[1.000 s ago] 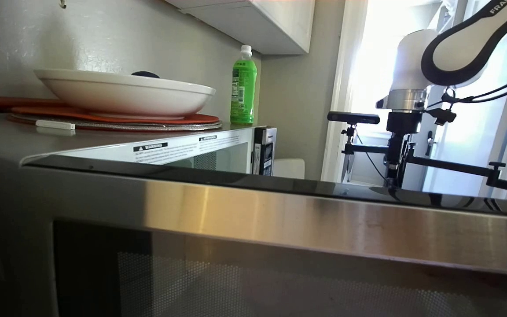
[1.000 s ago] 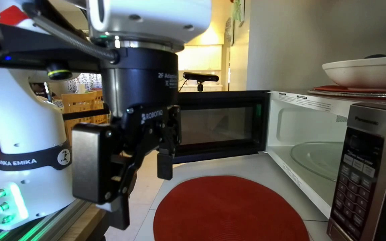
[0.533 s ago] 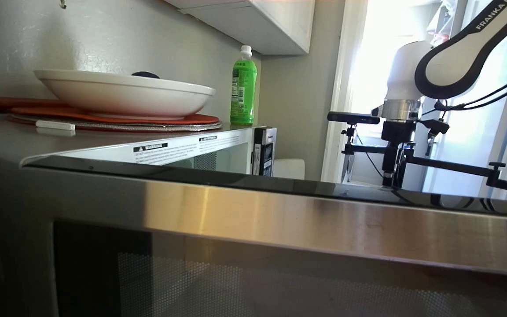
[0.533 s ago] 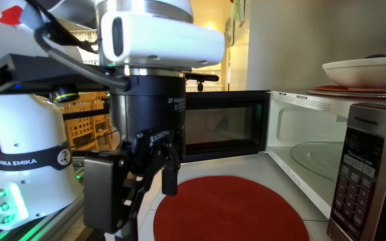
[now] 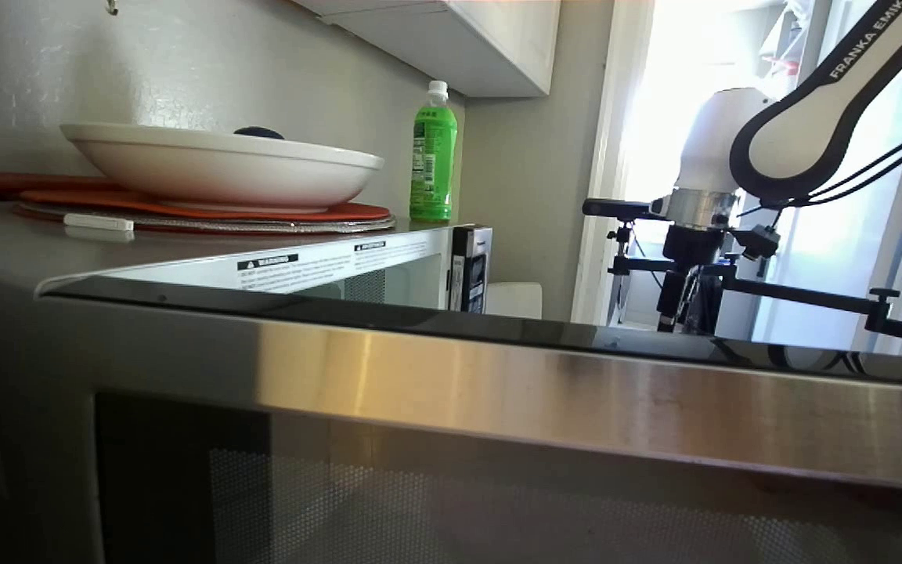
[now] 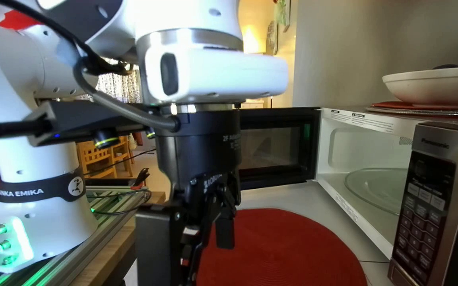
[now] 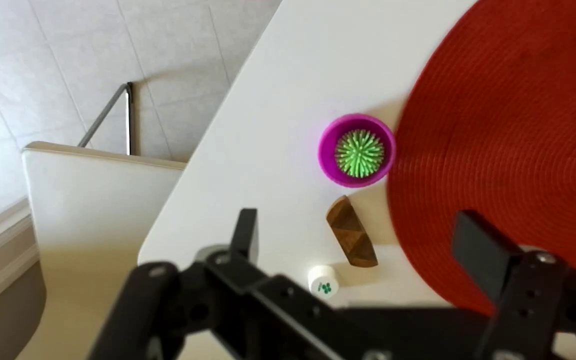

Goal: Pick up the cup from the counter and put it in the oven

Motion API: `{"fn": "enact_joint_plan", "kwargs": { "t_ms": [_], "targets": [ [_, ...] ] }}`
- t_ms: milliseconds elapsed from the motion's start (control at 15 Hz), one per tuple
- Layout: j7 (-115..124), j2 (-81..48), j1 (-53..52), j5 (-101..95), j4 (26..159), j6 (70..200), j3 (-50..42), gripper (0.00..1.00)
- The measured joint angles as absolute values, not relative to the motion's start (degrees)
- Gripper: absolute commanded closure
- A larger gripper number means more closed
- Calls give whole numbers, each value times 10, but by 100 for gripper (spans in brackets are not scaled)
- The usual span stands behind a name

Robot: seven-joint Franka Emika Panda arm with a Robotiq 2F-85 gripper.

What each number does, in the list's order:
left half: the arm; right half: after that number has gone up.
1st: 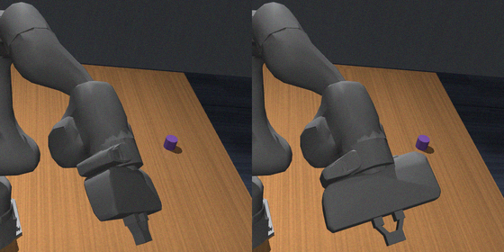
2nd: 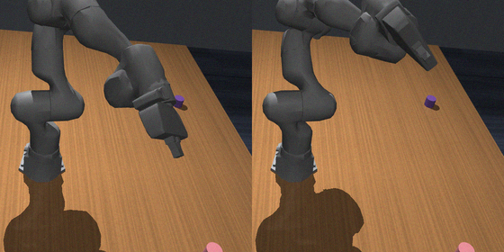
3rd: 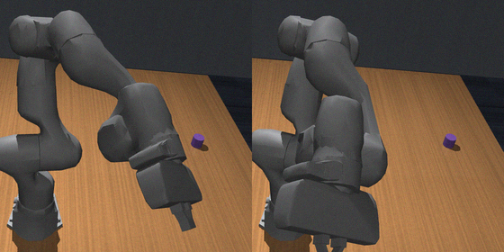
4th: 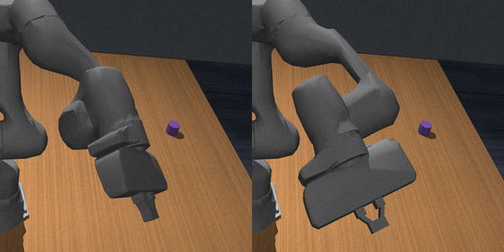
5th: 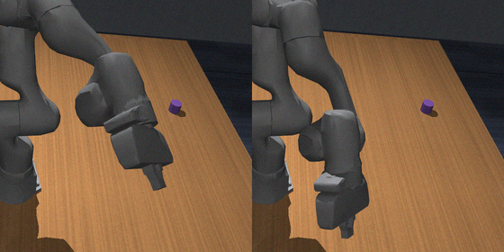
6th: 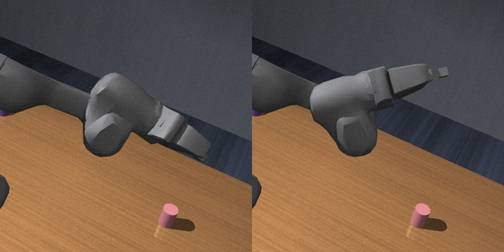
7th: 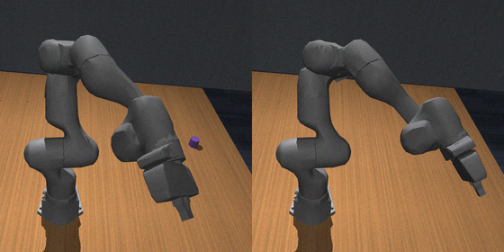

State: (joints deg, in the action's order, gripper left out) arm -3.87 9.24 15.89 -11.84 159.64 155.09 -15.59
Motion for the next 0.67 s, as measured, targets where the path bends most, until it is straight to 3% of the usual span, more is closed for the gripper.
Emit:
{"fn": "enact_joint_plan", "kwargs": {
  "t_ms": [667],
  "targets": [
    [-23, 0, 156, -114, 1597, 1616, -152, 0]
  ]
}}
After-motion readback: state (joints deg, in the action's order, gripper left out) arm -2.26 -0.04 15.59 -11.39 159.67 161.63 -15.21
